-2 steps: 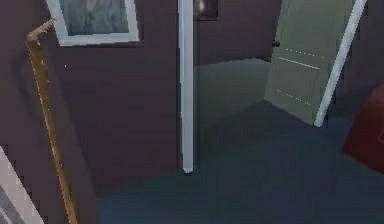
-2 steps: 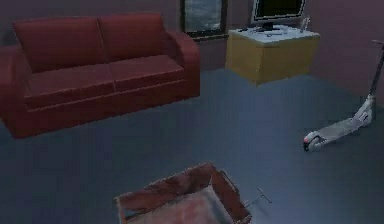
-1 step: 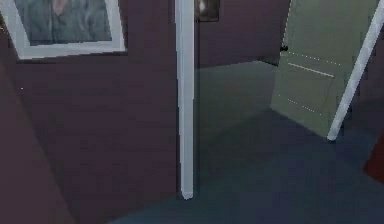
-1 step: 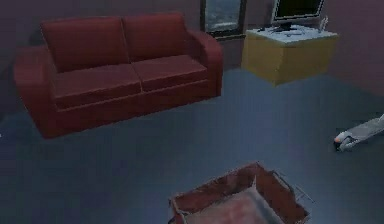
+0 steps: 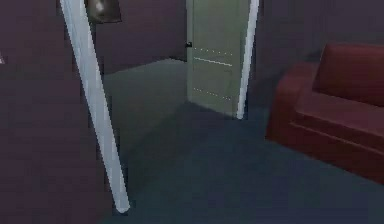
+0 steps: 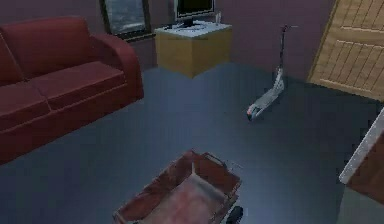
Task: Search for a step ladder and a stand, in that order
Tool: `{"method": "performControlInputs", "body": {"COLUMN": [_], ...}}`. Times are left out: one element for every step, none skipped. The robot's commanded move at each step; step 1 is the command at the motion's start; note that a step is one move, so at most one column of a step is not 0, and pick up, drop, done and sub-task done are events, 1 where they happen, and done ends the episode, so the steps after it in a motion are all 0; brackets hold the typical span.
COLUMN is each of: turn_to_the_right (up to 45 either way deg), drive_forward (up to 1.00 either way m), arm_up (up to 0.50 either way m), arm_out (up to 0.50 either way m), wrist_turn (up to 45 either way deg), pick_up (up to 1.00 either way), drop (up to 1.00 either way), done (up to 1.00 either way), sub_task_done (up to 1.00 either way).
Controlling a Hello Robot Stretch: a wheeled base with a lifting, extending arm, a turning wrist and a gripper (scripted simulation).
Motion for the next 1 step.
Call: {"method": "performControlInputs", "body": {"turn_to_the_right": [0.0], "drive_forward": [1.0], "arm_up": [0.0], "arm_out": [0.0], "wrist_turn": [0.0], "pick_up": [0.0], "drop": [0.0], "done": [0.0], "sub_task_done": [0.0]}}
